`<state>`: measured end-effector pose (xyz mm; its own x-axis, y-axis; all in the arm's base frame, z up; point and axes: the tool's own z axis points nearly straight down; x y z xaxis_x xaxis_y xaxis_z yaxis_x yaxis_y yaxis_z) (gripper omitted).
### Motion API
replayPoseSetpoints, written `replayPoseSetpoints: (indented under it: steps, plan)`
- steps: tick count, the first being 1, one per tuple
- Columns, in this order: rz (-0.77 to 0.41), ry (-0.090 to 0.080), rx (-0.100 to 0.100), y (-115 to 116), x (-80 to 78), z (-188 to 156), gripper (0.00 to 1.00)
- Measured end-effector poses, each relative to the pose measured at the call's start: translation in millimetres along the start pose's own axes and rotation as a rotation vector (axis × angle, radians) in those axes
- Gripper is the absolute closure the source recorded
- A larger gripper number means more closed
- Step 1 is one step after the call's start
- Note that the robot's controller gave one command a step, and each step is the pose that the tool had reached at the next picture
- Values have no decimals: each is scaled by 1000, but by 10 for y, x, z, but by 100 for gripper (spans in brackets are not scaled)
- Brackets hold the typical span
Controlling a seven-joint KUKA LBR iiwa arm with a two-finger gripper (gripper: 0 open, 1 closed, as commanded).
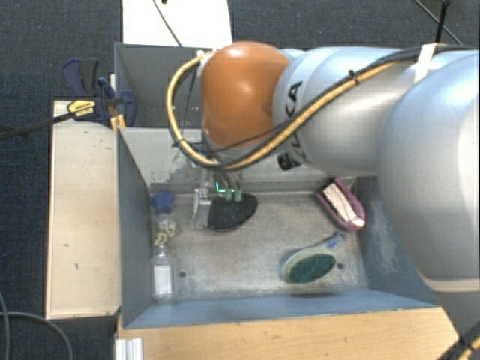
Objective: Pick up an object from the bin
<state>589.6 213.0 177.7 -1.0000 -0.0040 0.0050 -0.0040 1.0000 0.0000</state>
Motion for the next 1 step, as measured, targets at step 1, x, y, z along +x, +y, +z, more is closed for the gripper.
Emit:
replayPoseSetpoints:
  steps: [1]
  plan:
    - [-114, 0, 1, -712, 121, 1117, 0]
